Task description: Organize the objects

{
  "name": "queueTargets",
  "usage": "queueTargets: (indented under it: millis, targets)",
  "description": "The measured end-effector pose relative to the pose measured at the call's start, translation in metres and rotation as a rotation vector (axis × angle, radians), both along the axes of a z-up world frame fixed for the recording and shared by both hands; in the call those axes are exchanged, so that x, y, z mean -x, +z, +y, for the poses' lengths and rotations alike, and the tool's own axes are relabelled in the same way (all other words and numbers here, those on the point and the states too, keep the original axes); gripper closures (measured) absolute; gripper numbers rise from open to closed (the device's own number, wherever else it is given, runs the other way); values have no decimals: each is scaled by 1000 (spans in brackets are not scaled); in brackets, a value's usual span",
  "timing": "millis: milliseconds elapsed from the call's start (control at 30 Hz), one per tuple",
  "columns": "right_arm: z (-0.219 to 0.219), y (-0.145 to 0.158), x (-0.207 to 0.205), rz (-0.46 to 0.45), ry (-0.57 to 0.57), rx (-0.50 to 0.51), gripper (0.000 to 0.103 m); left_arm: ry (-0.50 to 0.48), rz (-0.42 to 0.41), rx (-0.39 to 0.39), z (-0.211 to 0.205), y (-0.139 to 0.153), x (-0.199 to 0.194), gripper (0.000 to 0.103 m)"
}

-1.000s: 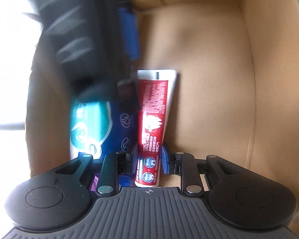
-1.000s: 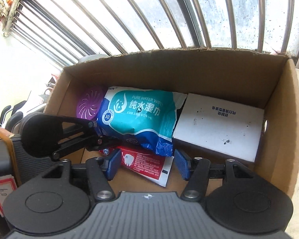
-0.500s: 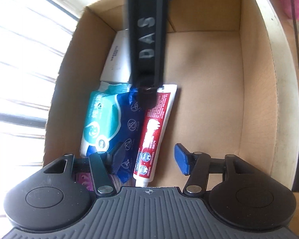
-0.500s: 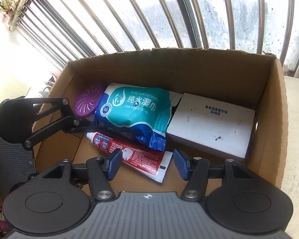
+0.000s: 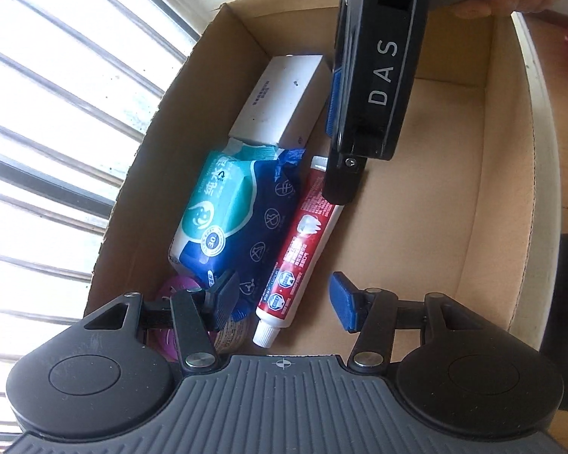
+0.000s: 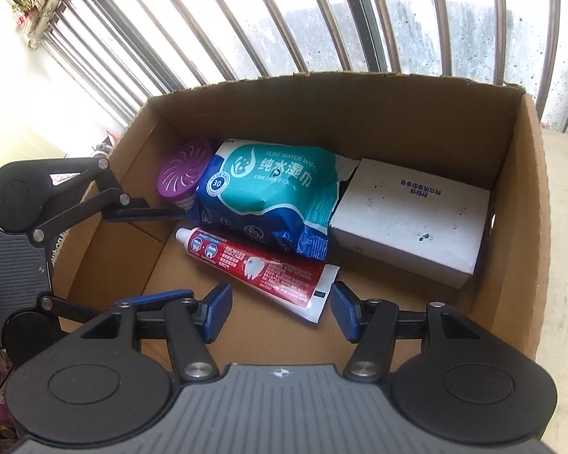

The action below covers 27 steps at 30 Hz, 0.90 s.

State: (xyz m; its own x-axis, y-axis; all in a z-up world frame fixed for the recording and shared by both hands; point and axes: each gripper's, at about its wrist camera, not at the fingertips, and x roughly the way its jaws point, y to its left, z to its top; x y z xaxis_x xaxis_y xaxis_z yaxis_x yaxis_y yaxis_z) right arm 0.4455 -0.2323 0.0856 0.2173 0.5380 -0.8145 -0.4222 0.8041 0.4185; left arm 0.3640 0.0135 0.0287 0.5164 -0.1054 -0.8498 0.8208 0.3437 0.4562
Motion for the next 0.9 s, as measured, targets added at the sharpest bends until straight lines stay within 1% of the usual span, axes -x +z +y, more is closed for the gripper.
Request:
queueTargets:
  millis: [133,200,267,300,333,400,433,467,500,533,567,600,633,667,700,767,833,867,900]
  targets:
    - [-3,1,8,-1,6,-28,42,50,-1,16,9,1,18,50]
    - [-6,3,10,-3,12,-60,42,68,-14,22,13,2,28,49]
    - [-7,4,14,-2,18,-72,42,68,-43,29,16,5,37,44]
    - [-6,4,16,5,24,-64,42,62,-60,70,20,10,42,41]
    - [-6,5,16,12,27,-50,42,69,-71,123,25,16,45,33]
    - [-9,13,17,-1,14,-63,42,132,-94,257,39,32,48,20]
    - [-13,19,18,-19,5,-81,42,174,-98,328,16,43,35,13]
    - [-17,29,21,-52,-2,-108,42,224,-106,390,-2,52,29,10]
    - [-24,40,27,-85,-6,-132,42,294,-113,459,-19,65,44,7]
    - [-31,54,33,-134,-10,-165,41,350,-121,510,-16,71,50,4]
    - [-40,68,37,-192,-15,-197,38,420,-144,570,-11,78,58,0]
    - [-47,82,48,-254,-29,-221,35,471,-167,614,-5,82,66,0]
    - [-55,93,57,-310,-43,-238,28,534,-194,661,7,82,72,0]
    - [-62,104,73,-385,-57,-256,22,597,-212,695,10,84,78,0]
    - [-70,114,86,-447,-69,-269,20,639,-226,714,11,85,84,0]
    - [-81,125,110,-538,-81,-299,15,719,-248,765,16,82,96,0]
    - [-89,127,133,-615,-101,-338,14,764,-275,811,17,80,102,0]
    - [-94,122,150,-673,-137,-375,12,779,-291,828,21,85,113,0]
    - [-102,120,164,-716,-185,-398,11,795,-300,836,20,85,120,0]
